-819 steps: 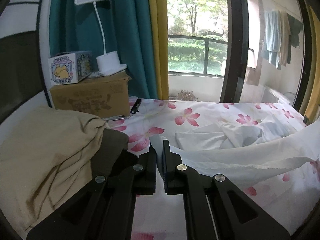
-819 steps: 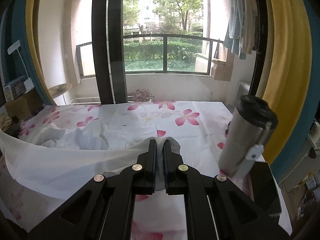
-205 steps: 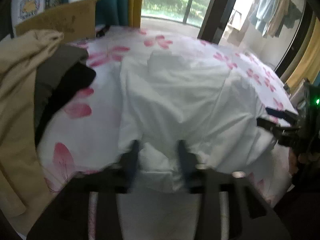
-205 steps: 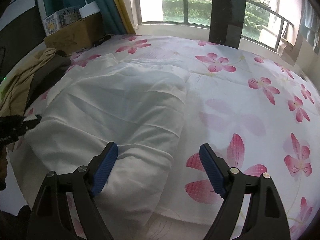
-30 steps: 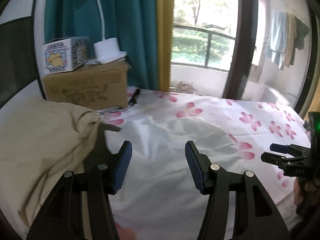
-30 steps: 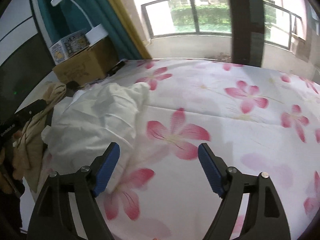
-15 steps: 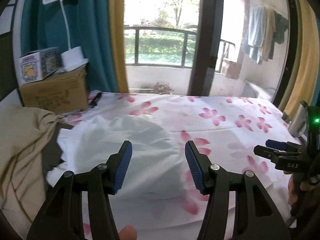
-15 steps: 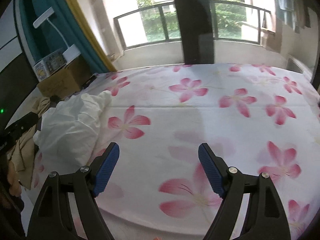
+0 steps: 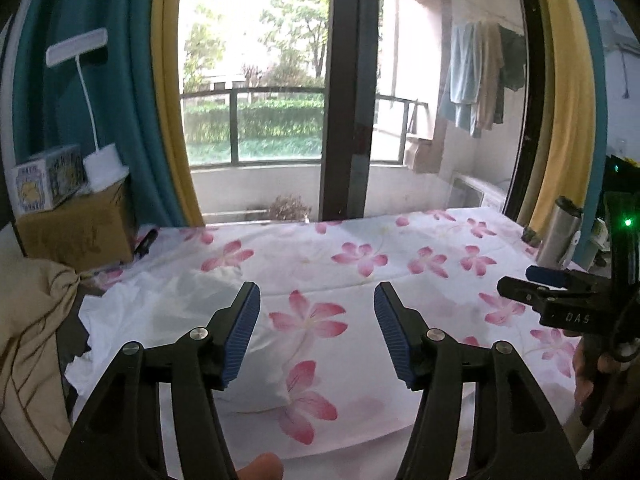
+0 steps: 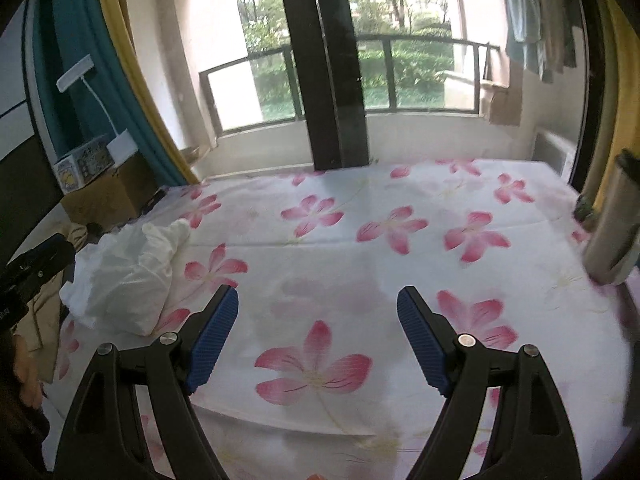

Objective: Fold large clothes

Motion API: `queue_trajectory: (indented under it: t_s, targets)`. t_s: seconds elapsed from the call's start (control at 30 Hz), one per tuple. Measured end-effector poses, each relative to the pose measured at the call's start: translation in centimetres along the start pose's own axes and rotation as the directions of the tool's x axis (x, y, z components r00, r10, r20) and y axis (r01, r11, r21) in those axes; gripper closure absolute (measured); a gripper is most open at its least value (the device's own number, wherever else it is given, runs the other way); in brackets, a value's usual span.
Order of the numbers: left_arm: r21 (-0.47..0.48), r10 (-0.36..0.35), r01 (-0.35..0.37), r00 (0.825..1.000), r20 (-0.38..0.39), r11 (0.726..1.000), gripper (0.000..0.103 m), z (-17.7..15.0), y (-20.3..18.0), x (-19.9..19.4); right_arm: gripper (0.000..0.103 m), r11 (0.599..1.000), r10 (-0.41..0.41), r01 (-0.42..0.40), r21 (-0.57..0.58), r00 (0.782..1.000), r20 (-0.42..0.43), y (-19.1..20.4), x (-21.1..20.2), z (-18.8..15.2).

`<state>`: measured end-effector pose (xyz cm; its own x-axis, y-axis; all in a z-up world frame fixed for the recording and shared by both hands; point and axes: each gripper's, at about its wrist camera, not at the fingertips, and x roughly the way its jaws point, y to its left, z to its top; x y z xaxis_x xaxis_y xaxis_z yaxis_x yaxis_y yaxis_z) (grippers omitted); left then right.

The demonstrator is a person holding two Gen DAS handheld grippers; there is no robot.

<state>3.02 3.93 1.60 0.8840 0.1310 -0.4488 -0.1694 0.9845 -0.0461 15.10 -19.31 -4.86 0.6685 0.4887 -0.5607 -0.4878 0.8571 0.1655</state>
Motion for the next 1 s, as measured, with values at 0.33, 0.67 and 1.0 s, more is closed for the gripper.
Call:
queue_trajectory:
  t_s: [0.33, 0.67, 1.0]
  targets:
    - [0.028, 0.003, -0.005, 0.996, 0.088, 1.0, 0.04, 1.3, -2.0, -2.4, 0.019, 0.999, -0.044, 0.046, -0.02, 0.994, 0.097, -1.0, -4.3, 1.4]
    - [0.024, -0.012, 0.007, 0.98, 0.201, 1.0, 0.04, 3.2, -2.5, -5.2, 0.01, 0.994, -0.086, 0.097, -0.045, 0.976, 0.201, -0.8, -8.6, 2.9]
    - [0.008, 0.026, -0.03, 0.949, 0.315, 1.0, 0.035, 4.3, -1.9, -8.3, 0.01, 0.986, -0.122, 0.15, -0.075, 0.949, 0.291, 0.3, -11.7, 4.2]
